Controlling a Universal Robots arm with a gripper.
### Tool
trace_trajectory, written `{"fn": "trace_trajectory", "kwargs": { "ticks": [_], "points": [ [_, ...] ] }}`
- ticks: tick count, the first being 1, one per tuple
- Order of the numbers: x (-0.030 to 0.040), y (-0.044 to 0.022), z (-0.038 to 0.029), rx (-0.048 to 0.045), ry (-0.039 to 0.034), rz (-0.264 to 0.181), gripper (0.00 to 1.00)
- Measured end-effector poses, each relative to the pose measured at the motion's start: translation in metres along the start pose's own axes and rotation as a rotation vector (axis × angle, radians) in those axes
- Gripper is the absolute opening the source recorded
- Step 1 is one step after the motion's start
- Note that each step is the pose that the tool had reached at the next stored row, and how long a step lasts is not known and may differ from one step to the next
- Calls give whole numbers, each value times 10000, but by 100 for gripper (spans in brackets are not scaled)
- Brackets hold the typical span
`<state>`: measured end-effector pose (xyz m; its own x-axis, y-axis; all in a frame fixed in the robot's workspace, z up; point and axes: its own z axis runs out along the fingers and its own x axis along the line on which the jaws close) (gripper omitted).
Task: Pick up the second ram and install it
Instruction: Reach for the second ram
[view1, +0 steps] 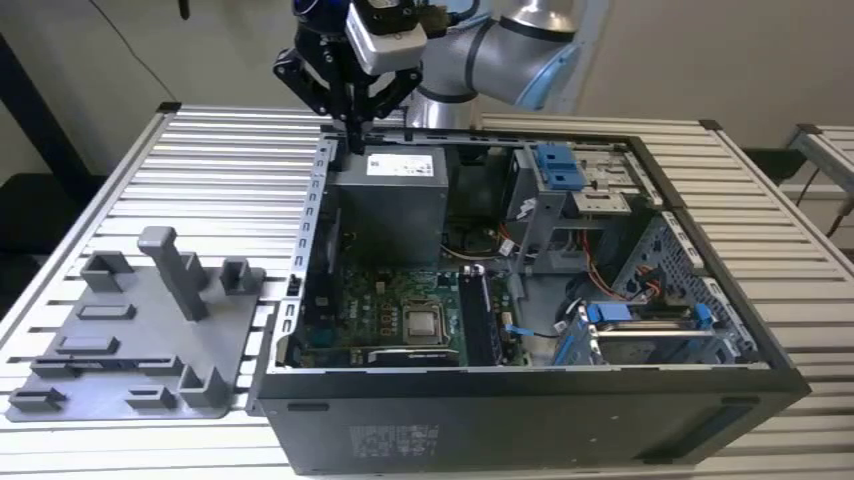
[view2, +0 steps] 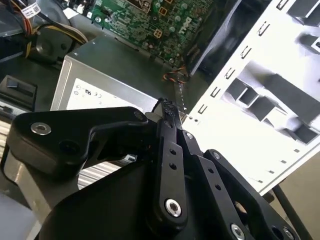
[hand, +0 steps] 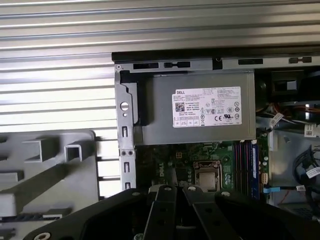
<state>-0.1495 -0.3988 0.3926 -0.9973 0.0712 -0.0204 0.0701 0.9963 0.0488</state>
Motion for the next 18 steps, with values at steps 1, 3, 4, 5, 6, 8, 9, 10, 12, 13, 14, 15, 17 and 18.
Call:
{"fn": "trace_trajectory", "kwargs": {
  "ticks": [1, 3, 4, 5, 6, 8, 9, 10, 12, 13, 14, 15, 17, 18],
  "points": [
    [17, -1, 0, 0, -1, 1, 11],
    [51, -4, -1, 0, -2, 0, 11],
    [69, -5, -2, 1, -2, 0, 11],
    [83, -6, -2, 1, -3, -1, 11],
    [98, -7, -2, 1, -3, 0, 11],
    [124, -9, -3, 2, -2, 0, 11],
    [138, -10, -4, 2, -2, 0, 11],
    [151, -11, -4, 2, -3, 0, 11],
    [184, -13, -4, 2, -3, 0, 11],
    [201, -14, -5, 2, -3, 0, 11],
    [218, -15, -5, 2, -3, 0, 11],
    [235, -16, -5, 1, -3, 0, 11],
    [270, -19, -7, 2, -3, 0, 11],
    [293, -21, -7, 2, -4, 0, 11]
  ]
}}
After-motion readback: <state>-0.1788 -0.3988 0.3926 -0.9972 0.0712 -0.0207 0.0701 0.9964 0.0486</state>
